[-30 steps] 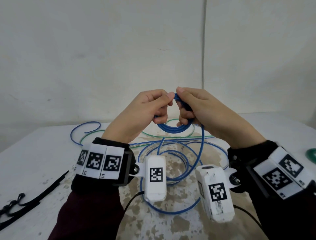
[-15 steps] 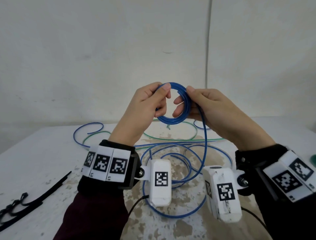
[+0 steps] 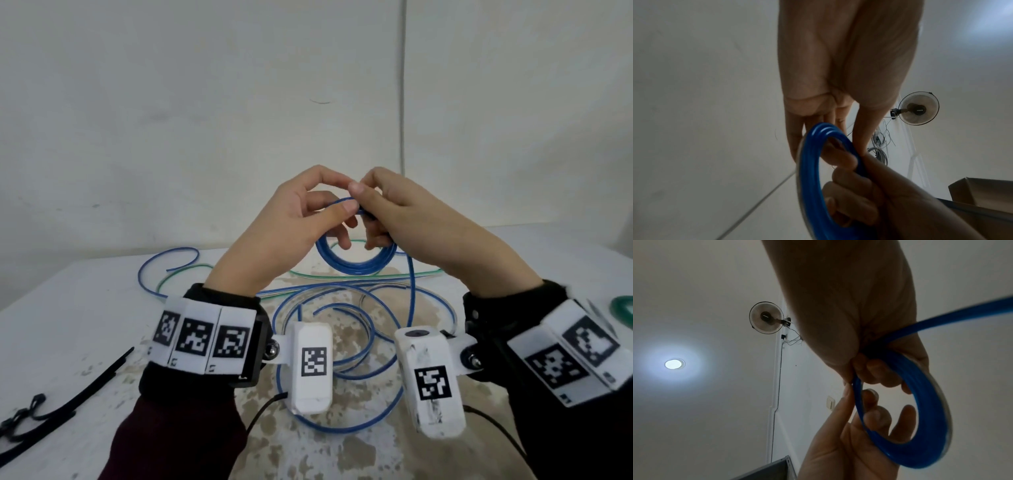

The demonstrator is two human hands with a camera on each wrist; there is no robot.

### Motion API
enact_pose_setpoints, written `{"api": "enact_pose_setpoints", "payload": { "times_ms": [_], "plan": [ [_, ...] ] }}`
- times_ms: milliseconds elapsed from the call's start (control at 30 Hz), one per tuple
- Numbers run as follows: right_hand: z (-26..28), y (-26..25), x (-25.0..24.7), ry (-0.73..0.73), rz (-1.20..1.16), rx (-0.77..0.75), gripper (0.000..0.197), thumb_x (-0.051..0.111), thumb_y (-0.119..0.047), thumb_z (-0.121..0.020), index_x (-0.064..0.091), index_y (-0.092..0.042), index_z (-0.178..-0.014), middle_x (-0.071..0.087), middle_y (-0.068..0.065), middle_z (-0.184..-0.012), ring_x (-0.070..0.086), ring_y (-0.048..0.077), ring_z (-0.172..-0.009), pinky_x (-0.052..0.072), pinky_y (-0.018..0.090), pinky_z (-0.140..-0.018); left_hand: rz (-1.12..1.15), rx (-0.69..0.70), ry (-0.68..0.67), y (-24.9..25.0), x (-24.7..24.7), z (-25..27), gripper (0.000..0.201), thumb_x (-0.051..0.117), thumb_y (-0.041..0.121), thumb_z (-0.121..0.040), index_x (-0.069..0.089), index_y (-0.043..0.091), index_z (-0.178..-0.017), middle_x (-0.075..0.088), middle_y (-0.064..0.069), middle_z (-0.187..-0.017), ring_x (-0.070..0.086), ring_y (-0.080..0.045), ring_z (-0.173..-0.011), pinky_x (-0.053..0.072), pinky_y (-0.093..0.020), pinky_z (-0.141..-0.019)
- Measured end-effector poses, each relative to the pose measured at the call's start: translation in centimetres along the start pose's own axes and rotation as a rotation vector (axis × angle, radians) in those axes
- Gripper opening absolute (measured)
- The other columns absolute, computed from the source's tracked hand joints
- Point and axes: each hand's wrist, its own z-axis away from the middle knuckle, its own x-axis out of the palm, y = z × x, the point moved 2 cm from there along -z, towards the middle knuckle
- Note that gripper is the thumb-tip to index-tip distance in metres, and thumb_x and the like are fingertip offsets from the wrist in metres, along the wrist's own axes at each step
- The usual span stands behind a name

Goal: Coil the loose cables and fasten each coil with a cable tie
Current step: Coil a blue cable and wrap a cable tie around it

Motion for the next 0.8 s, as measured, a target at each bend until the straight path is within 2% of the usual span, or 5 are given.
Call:
{"api": "enact_pose_setpoints", "payload": {
  "times_ms": [100, 300, 500, 700, 800],
  "plan": [
    [0.0, 0.2, -0.1, 0.035, -0.007, 0.007, 0.021, 0.038, -0.031, -0.102, 0.04, -0.014, -0.089, 0.049, 0.0, -0.065, 0.042, 0.008, -0.05, 0.049, 0.03, -0.064, 0.013, 0.004, -0.023, 0.0, 0.3, 0.0, 0.02, 0.056, 0.006, -0.093, 0.055, 0.004, -0.113, 0.063, 0.0, -0.068, 0.046, -0.011, -0.051, 0.056, -0.035, -0.075],
    [-0.2, 0.2, -0.1, 0.002, -0.098, -0.039, 0.018, 0.033, -0.023, -0.104, 0.04, -0.009, -0.096, 0.05, -0.011, -0.054, 0.045, 0.012, -0.056, 0.05, 0.032, -0.068, -0.015, 0.116, 0.088, -0.1, 0.3, -0.2, 0.01, 0.058, 0.001, -0.091, 0.061, 0.005, -0.1, 0.063, 0.001, -0.069, 0.049, -0.01, -0.057, 0.042, -0.022, -0.053],
    [-0.5, 1.1, -0.3, -0.098, -0.24, -0.081, 0.038, 0.031, -0.025, -0.104, 0.061, -0.007, -0.09, 0.064, 0.007, -0.077, 0.063, 0.02, -0.084, 0.054, 0.031, -0.086, -0.078, 0.263, 0.251, 0.0, -0.9, -0.1, 0.011, 0.057, 0.002, -0.092, 0.059, 0.011, -0.099, 0.061, 0.003, -0.073, 0.052, 0.0, -0.056, 0.041, -0.016, -0.061],
    [-0.8, 1.1, -0.5, 0.01, -0.063, -0.191, 0.035, 0.032, -0.021, -0.104, 0.047, -0.009, -0.075, 0.04, 0.0, -0.065, 0.046, 0.016, -0.064, 0.05, 0.04, -0.079, -0.333, 0.327, 0.197, -0.7, 0.0, 0.0, 0.018, 0.058, 0.011, -0.092, 0.048, 0.015, -0.106, 0.062, -0.004, -0.081, 0.059, -0.023, -0.062, 0.051, -0.042, -0.064],
    [-0.6, 0.7, -0.7, 0.067, 0.114, -0.231, 0.037, 0.034, -0.023, -0.104, 0.044, -0.016, -0.069, 0.042, -0.002, -0.061, 0.048, 0.014, -0.062, 0.048, 0.029, -0.069, -0.481, 0.388, 0.179, -1.0, 0.8, -0.1, 0.015, 0.053, 0.015, -0.094, 0.05, 0.011, -0.109, 0.063, -0.006, -0.089, 0.061, -0.023, -0.075, 0.048, -0.043, -0.073]
  ]
}}
